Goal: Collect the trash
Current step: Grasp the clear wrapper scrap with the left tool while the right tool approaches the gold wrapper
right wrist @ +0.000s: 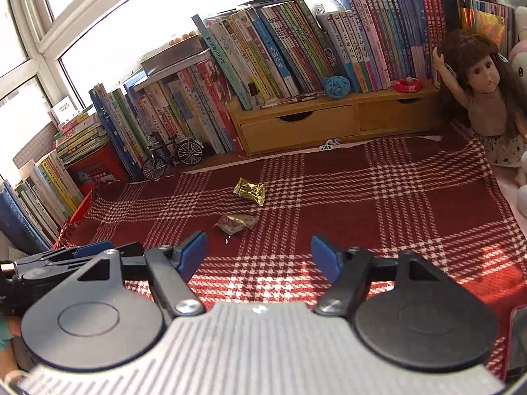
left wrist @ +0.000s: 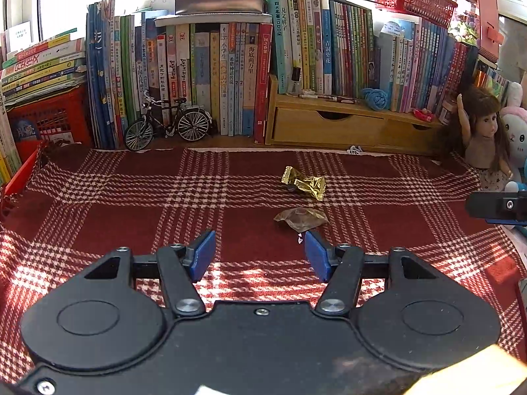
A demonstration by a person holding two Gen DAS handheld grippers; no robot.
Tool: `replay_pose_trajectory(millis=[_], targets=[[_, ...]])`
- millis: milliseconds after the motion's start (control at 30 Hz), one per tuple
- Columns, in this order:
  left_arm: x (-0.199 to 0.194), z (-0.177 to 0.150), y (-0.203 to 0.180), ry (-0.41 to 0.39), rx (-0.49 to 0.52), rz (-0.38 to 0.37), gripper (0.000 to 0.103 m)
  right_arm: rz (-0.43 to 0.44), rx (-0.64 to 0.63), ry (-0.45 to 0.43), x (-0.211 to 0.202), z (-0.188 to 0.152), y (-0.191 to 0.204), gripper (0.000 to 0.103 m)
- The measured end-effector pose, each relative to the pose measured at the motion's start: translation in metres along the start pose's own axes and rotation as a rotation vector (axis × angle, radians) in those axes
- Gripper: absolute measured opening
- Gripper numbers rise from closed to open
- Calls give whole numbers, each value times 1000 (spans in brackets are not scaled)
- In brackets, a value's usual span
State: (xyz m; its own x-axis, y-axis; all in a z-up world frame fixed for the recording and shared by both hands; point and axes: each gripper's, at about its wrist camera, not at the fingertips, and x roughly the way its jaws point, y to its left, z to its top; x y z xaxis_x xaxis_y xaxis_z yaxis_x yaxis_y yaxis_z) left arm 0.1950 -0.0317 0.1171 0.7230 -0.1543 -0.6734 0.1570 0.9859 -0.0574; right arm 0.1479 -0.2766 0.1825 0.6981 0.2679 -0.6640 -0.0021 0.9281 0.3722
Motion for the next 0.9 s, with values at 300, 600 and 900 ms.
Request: replay_pose_trajectory(millis=[300,600,900], targets=[[100,10,-29,30,-75,-55,74,62,97,-28,67,29,-38,78],[155,6,-46,103,-69,-24,49,107,145,-17,104,36,-66,78],[134,6,-12,79,-122,-6,6,85,76,41,148,47,-48,78]])
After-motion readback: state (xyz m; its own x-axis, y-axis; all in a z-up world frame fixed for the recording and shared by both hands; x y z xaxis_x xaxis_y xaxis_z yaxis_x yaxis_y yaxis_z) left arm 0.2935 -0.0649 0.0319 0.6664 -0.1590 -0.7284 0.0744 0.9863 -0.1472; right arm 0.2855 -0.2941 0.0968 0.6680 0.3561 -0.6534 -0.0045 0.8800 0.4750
